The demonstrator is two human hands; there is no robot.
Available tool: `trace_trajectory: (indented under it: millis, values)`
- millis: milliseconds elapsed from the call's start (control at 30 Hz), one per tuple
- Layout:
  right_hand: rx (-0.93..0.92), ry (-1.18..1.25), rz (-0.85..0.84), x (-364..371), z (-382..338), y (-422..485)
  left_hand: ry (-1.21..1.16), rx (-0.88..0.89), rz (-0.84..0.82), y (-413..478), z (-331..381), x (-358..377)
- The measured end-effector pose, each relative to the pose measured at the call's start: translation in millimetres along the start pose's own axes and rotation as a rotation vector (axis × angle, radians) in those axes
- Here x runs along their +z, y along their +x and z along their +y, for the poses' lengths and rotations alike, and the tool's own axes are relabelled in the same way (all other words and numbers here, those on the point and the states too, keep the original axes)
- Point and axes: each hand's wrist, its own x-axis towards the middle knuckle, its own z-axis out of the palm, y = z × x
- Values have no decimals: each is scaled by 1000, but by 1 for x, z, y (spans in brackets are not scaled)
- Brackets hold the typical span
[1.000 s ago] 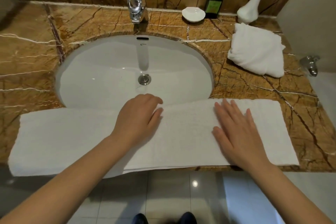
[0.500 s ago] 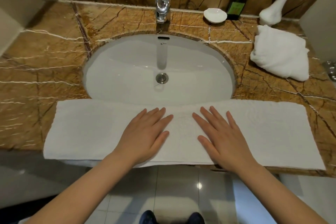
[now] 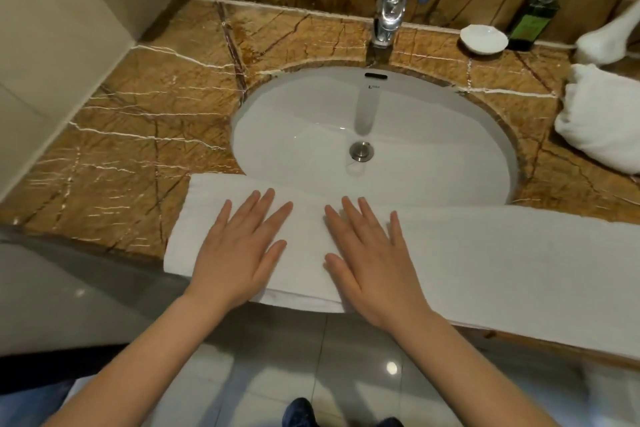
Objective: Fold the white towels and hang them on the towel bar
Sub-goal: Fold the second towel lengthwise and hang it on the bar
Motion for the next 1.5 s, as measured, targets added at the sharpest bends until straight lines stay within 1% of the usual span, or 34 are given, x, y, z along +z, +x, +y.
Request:
trace_trajectory:
  millis: [100,267,367,433,500,533,667,700,767,800,867,933,967,1133,1300,1400,1500]
  values:
    - [-14,-49,-9,11,-10,13,1,57,-3,13,-11,2]
    - [58,-72,10,12,-4,14,-1,145,16,34,-17,-1]
    - [74,-21,38,9,-15,20,-54,133,54,30,-19,-3]
    - [-10,55,106,4,-28,26,-115,88,97,15,-23,-3]
    - [-173,97,186,2,-45,36,-133,52,122,-5,-34,0]
    - [-234,116,198,2,-55,42,-129,37,123,-14,-42,2]
    - [-339,72,143,5,-85,65,-121,-10,140,-38,-73,0]
    - [-347,50,136,6,-90,69,-141,-32,171,-40,-78,-1]
    - [-356,7,142,11,-97,74,-215,-60,287,-46,-85,-4]
    - [-366,-17,147,12,-100,75,-238,-36,362,-49,-87,-4]
    - [-394,-56,155,16,-104,77,-224,86,466,-56,-91,0]
    - [-411,-96,187,17,-106,80,-189,195,459,-62,-92,6]
    - [-414,-113,206,18,-106,83,-178,212,446,-64,-93,9]
    - [-353,-159,229,13,-110,96,-136,195,429,-55,-103,5]
    - [-338,-207,206,12,-123,106,-140,197,398,-54,-105,2]
    - [-297,-37,200,7,-119,106,-135,210,385,-59,-106,1]
    - [-348,102,287,-5,-114,97,-92,224,367,-64,-110,-1]
